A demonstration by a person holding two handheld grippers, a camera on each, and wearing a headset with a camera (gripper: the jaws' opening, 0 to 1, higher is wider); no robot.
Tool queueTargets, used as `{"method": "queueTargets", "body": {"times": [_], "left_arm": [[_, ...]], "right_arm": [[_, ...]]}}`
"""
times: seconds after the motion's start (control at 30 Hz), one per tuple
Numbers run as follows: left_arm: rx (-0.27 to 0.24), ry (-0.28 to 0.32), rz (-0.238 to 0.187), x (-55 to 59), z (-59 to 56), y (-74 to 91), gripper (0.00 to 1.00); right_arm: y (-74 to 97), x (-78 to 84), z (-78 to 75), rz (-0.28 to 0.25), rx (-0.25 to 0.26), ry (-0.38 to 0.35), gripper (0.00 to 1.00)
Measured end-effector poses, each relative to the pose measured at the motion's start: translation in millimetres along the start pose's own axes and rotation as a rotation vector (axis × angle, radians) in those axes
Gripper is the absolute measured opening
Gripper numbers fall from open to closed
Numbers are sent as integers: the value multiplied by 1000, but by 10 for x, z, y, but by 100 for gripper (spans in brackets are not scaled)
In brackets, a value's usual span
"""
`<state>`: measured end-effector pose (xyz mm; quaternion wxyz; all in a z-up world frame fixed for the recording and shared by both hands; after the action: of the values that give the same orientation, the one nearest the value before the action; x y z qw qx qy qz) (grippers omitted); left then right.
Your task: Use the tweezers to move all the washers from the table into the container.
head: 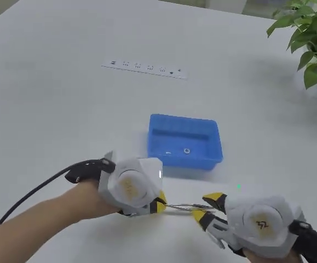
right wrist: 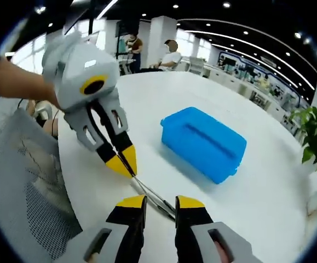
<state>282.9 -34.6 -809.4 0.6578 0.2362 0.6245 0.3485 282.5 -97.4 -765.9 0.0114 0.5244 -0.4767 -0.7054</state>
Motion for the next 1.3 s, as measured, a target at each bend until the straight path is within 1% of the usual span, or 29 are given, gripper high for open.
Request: {"method": "queueTargets", "body": {"times": [0.03,0.07,0.1,0.13,0.17,0.27,0.3,0.37,0.43,0.47,0.5,0.53,0.57,0.63,0.67,0.7,0.73,0.8,0.83,0.87,0.9,0.93,0.97,1.0,1.03,1.07,1.1,1.17,1.3], "left_arm": [[3,-20,28,44,18,-18,0],[-2,-33,46,72,35,-29,0],[0,-42,65,101,48,-46,0],[7,-42,68,108,41,-55,0],[5,-44,52,74,48,-52,0],[-3,-36,78,84,59,-52,0],[-6,-29,79,75,61,-58,0],[-19,10,91,79,68,-60,0],[-22,41,86,84,62,-57,0],[-41,108,81,99,71,-45,0],[-47,130,79,104,75,-41,0],[-56,183,69,115,86,-30,2],[-62,214,56,112,92,-17,5],[-112,292,1,84,146,53,10],[-125,354,-17,82,163,104,12],[-142,397,-31,77,179,146,16],[-184,443,-67,48,225,216,22],[-224,490,-101,9,245,341,29],[-266,525,-128,-12,267,442,33],[-283,541,-146,-32,269,507,36],[-309,559,-168,-54,270,609,38],[-340,576,-184,-63,289,685,42],[-383,607,-216,-91,316,799,47],[-405,632,-236,-111,323,869,52],[-439,674,-256,-132,337,978,59],[-471,684,-273,-150,359,1048,66],[-504,691,-292,-172,376,1119,75],[-565,704,-315,-202,398,1265,84],[-623,744,-317,-204,388,1409,98]], "right_arm": [[45,-46,-2,-30,-3,-58,19],[82,-77,-8,-51,-3,-114,20],[103,-105,-12,-72,-1,-141,21],[120,-131,-10,-90,-4,-156,21],[141,-142,-12,-100,2,-175,21],[156,-143,1,-104,7,-174,22],[155,-143,14,-103,6,-173,22],[171,-155,31,-105,6,-166,23],[195,-180,34,-110,5,-158,24],[204,-188,30,-111,6,-158,25],[214,-195,24,-112,6,-159,26],[232,-205,8,-116,8,-163,27],[245,-216,-4,-121,9,-170,28],[286,-247,-43,-136,16,-185,30],[307,-256,-68,-140,20,-191,32],[315,-258,-81,-141,18,-197,33],[331,-259,-101,-142,20,-209,34],[373,-279,-144,-158,30,-225,36],[390,-293,-151,-168,24,-250,35],[408,-312,-162,-183,22,-275,36],[437,-338,-178,-206,18,-312,37],[457,-347,-190,-216,16,-332,38],[476,-353,-201,-224,15,-345,39],[501,-359,-219,-233,18,-351,40],[510,-354,-227,-232,21,-352,42],[515,-351,-234,-230,26,-356,45],[517,-352,-238,-232,32,-357,48],[527,-358,-249,-239,47,-354,51],[550,-363,-226,-238,65,-344,62]]}}
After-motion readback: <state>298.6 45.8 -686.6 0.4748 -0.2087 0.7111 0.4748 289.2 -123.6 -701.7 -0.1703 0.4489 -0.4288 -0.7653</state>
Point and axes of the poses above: the centre of the closed fingertips' face, and the gripper's own axes: y roughly backward along the fingers, z roughly to its left, x roughly out of its underside, the point moved 1 cm from there along y, roughly backward along the fingers, and after that the axes turned 2 degrees about -y, right-handed, at the moved point
